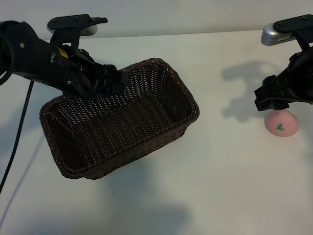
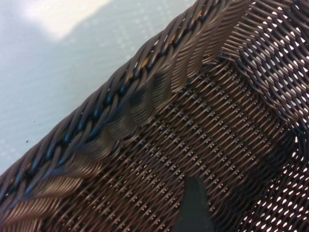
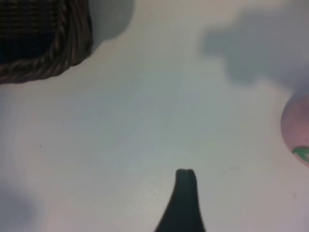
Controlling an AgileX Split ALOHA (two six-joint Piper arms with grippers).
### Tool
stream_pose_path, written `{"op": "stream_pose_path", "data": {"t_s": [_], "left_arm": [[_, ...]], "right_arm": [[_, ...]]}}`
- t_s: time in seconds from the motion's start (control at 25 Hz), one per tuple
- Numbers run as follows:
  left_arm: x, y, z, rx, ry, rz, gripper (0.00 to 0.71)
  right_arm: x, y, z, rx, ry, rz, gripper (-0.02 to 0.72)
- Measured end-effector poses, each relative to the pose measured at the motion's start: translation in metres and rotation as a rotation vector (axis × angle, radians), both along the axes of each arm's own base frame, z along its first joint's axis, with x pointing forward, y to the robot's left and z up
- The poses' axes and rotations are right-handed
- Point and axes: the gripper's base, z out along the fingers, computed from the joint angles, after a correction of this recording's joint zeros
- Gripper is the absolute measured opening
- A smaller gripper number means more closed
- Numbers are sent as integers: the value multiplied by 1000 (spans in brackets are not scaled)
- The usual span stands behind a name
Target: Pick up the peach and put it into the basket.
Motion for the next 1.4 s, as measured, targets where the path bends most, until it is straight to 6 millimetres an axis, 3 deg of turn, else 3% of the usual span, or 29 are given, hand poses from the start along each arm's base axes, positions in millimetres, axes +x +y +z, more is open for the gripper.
{"op": "stream_pose_path", "data": {"t_s": [1.08, 1.4], "left_arm": [[0, 0, 0, -1, 1, 3, 579], [-2, 12, -4, 11, 121, 317, 579]], "right_arm": [[0, 0, 0, 0, -1, 0, 594], [0, 0, 0, 0, -1, 0, 594]]}}
